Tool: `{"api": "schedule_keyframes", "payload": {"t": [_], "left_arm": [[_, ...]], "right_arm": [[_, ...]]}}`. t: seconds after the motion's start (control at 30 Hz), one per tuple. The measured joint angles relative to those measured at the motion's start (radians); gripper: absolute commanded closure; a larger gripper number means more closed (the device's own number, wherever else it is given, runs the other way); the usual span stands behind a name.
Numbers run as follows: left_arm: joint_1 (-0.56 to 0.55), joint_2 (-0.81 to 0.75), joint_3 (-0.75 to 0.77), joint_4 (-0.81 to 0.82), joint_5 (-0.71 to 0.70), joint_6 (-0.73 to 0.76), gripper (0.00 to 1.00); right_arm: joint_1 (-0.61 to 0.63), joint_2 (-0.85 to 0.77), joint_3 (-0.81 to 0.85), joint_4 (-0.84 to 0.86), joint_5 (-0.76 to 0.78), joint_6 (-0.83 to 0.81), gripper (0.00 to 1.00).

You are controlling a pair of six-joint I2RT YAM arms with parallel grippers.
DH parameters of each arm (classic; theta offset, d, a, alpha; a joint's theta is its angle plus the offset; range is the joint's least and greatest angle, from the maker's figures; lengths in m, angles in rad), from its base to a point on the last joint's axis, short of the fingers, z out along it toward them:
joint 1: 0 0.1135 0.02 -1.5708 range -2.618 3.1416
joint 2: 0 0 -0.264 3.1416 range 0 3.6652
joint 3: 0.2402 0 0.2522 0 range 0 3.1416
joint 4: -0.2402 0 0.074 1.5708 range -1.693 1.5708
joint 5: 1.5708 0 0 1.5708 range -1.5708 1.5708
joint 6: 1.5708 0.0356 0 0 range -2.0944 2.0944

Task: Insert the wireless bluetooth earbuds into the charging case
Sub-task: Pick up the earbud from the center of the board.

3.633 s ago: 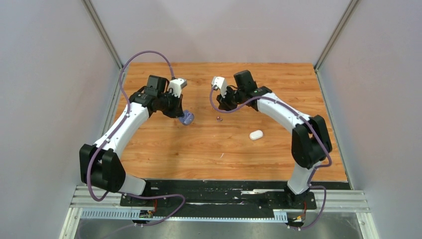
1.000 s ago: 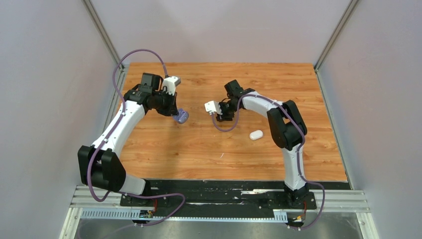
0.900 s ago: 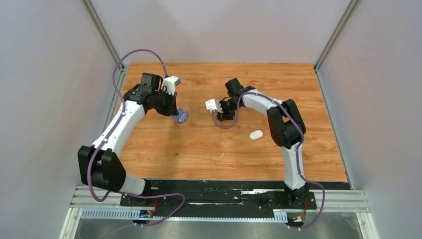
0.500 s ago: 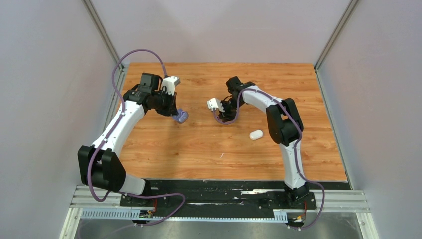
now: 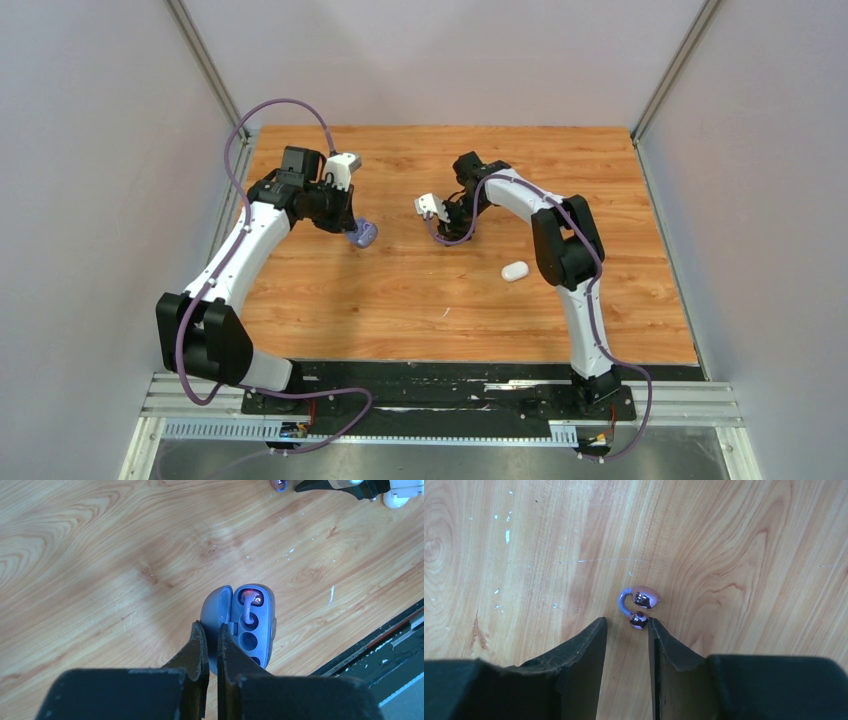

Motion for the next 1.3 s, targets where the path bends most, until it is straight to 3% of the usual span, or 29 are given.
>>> {"api": "schedule_keyframes", "payload": {"t": [0.5,0.8,0.97,1.3], "left_arm": [[0.0,0.0,0.0,0.0,0.008,0.0,1.0],[0.0,0.0,0.0,0.0,0.01,0.0,1.0],[0.0,0.0,0.0,0.0,0.015,0.0,1.0],[0.0,-0.002,-0.008,0.012,0.048,0.029,1.0]], "right_arm": [[0.0,0.016,0.021,-0.005,-0.009,0.076,0.67],[0.0,0.017,0.023,0.002,-0.016,0.118,0.8],[0.0,0.023,0.023,0.001,-0.051,0.15,0.94],[0.0,0.025,-0.003,-0.021,-0.256,0.363,0.99]]}}
